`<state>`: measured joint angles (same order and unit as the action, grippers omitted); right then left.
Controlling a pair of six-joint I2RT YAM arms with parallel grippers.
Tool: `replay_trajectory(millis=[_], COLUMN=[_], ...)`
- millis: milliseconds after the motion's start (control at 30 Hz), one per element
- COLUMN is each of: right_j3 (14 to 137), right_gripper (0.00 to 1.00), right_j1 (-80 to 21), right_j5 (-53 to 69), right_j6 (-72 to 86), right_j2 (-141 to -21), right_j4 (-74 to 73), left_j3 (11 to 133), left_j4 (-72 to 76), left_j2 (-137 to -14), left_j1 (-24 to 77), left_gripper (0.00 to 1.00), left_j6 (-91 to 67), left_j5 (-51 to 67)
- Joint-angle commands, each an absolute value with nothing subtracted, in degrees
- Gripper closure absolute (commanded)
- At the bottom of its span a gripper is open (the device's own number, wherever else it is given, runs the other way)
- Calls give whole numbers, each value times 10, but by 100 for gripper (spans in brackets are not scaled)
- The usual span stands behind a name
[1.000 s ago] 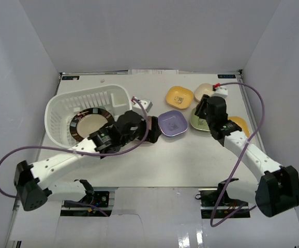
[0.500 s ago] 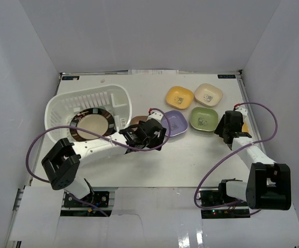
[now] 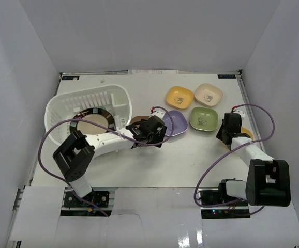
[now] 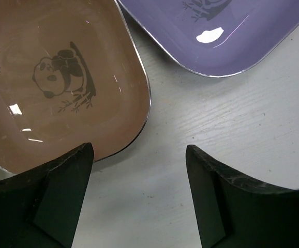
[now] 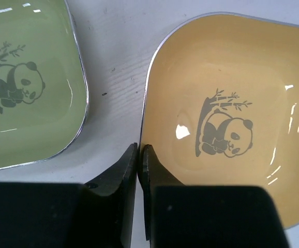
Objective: Place the plates into the plastic bin on the countertop
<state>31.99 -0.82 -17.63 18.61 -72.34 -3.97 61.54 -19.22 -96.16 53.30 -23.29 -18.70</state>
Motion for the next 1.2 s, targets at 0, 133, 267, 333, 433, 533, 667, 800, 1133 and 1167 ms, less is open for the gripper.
replay_trajectory(millis=[0, 133, 267, 333, 433, 533, 667, 800, 1133, 1167], right_j3=[306, 294, 302, 312, 329, 348, 381, 408, 453, 457], right_gripper=[92, 92, 92, 92, 92, 92, 92, 92, 92, 92], right_j1=[-6, -7, -6, -7, -7, -11, -18, -25, -71, -98], right_j5=[-177, -170, -156, -144, -130, -118, -102, -90, -22, -18], right_j6=[192, 202, 206, 204, 200, 197, 188, 183, 198, 199], right_j2=[-680, -620, -549, -526, -487, -457, -430, -400, -392, -403], right_j4=[-24, -33, -56, -63, -81, -98, -125, -140, -129, -127], left_j3=[635, 637, 642, 642, 635, 625, 626, 645, 842, 840], left_j4=[-183, -180, -174, -172, -171, -176, -199, -214, -349, -352], left_j2=[-976, -996, -1011, -1016, -1002, -964, -874, -738, -656, -662], left_j1=[528, 522, 519, 519, 519, 524, 547, 554, 549, 541], left_gripper=[18, 22, 44, 62, 90, 100, 100, 100, 100, 100], left_j6=[-221, -219, -210, -207, -213, -215, -215, -224, -109, -98], left_j5=[-188, -199, -203, -204, -202, -201, -197, -159, -301, -335])
